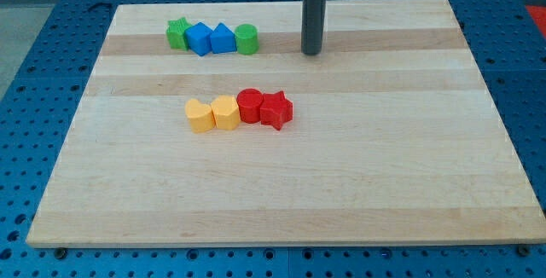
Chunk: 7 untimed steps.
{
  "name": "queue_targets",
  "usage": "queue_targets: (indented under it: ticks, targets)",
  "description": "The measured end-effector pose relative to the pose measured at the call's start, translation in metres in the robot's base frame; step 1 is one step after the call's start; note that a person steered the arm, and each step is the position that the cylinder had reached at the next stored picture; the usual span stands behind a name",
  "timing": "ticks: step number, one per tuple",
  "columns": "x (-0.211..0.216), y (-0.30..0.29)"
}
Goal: Move green circle towards center
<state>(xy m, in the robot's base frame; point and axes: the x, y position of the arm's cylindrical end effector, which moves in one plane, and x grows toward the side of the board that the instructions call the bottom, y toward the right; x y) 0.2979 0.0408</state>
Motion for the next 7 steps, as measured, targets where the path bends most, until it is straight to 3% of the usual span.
queue_targets:
  ticks: [1,2,3,5,7]
  targets:
    - [-0.038,-0.009]
    - [-0.047,-0.067]
    - [-0.039,-0.114]
    - [0.019,-0.119]
    - [0.019,-0.119]
